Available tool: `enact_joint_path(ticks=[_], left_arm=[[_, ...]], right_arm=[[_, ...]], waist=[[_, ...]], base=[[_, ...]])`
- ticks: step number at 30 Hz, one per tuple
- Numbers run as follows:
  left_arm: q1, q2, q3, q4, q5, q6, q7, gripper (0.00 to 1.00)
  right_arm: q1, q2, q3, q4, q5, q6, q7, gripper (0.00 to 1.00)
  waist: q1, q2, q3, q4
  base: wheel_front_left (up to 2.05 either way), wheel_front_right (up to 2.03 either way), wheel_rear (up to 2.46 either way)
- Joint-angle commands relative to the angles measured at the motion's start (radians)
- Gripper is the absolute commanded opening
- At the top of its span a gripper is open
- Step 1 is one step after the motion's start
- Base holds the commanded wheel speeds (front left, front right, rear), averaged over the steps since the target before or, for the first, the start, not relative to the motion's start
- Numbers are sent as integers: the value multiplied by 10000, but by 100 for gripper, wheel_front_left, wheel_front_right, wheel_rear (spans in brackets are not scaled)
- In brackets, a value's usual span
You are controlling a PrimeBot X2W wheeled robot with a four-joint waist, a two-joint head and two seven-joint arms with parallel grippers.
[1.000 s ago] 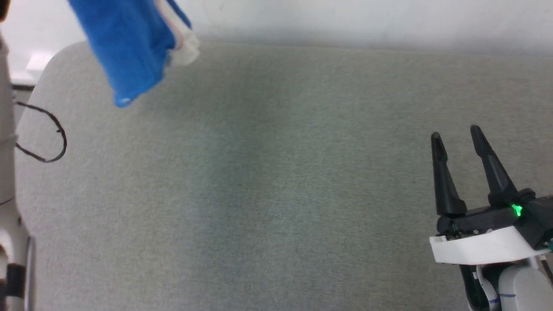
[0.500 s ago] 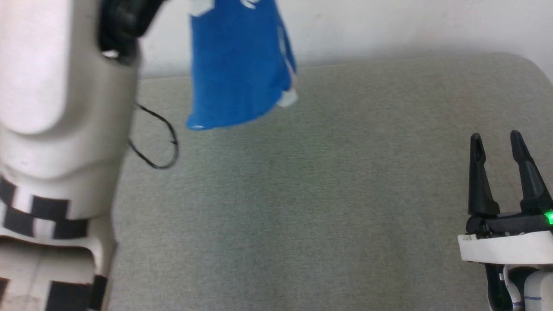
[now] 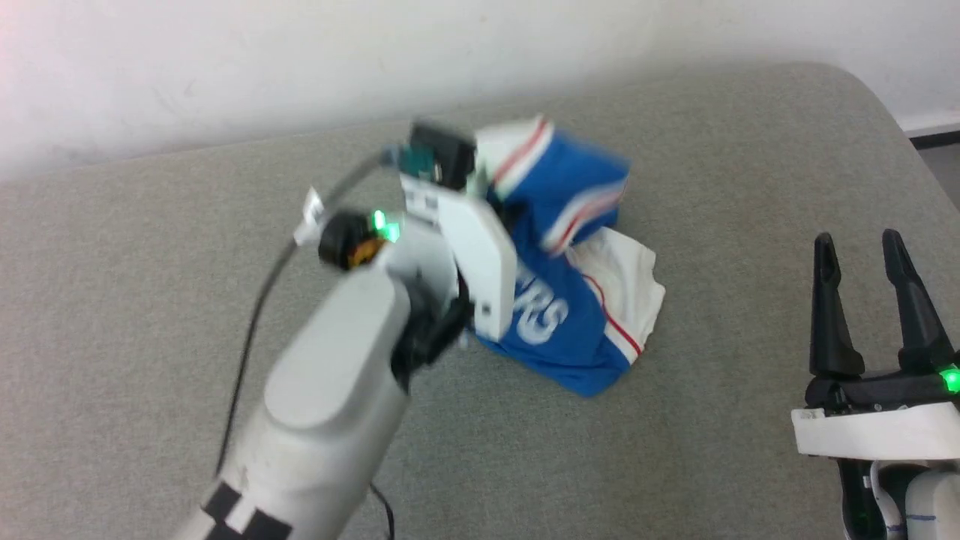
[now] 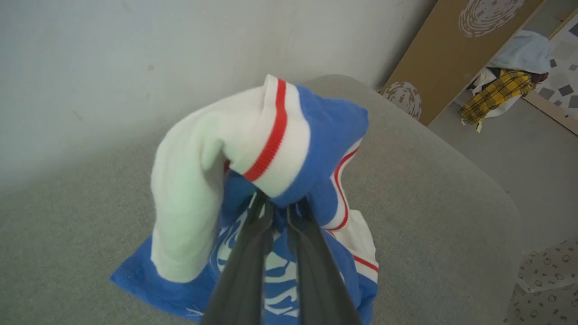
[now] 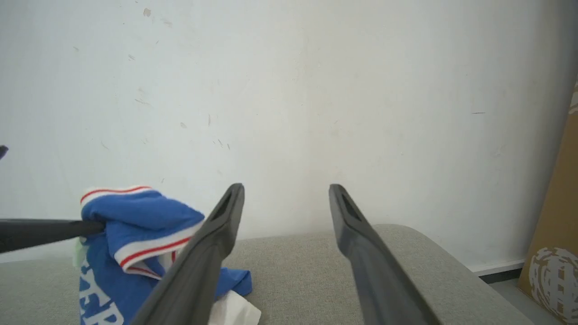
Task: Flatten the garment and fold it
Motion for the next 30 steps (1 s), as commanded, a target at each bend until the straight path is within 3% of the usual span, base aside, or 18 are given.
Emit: enact_joint_path(ticks=[1, 8, 9, 10, 11, 17, 20, 23, 27, 30], left_arm=[[519, -76, -194, 378, 20, 101, -144, 0], [1704, -284, -473, 1764, -143, 503, -893, 0], [1698, -305, -489, 1847, -143, 523, -1061, 23], [1667, -325, -468, 1888, -174, 547, -1244, 76], [1598, -345, -398, 1880, -227, 595, -1487, 100], [1251, -356, -108, 1104, -412, 473, -2783, 100], [1601, -66, 308, 146, -619, 534, -3236, 100], [2341, 520, 855, -1224, -645, 874, -3752, 100], [3745, 1438, 1612, -3069, -145, 1721, -4756, 100], [4975, 1978, 2071, -4179, 133, 1999, -5664, 100]], right_arm=[[-20, 27, 46, 36, 82, -19, -20, 100], [-23, 28, 157, 137, 92, -19, 38, 100], [-40, 28, 156, 139, 96, -19, 41, 100], [-58, 28, 144, 144, 96, -19, 43, 100], [-78, 28, 123, 147, 93, -19, 45, 100], [-135, 28, 55, 220, 69, -19, 69, 100], [-39, 28, 8, 236, 61, -19, 97, 100], [97, 28, -44, 181, 59, -19, 136, 100], [273, 28, -89, 87, 67, -19, 230, 100], [353, 28, -113, 50, 116, -19, 339, 100]], waist=[[-1, 0, 57, -105], [-1, 0, 266, -56], [-1, 0, 302, -20], [-1, 0, 336, 31], [-1, 0, 367, 95], [-1, 0, 280, 418], [-1, 0, 118, 532], [-1, 0, 22, 616], [-1, 0, -34, 702], [-1, 0, 6, 715]], base=[[0, 0, 0], [0, 0, 0], [0, 0, 0], [0, 0, 0], [0, 0, 0], [0, 0, 0], [0, 0, 0], [0, 0, 0], [0, 0, 0], [0, 0, 0]])
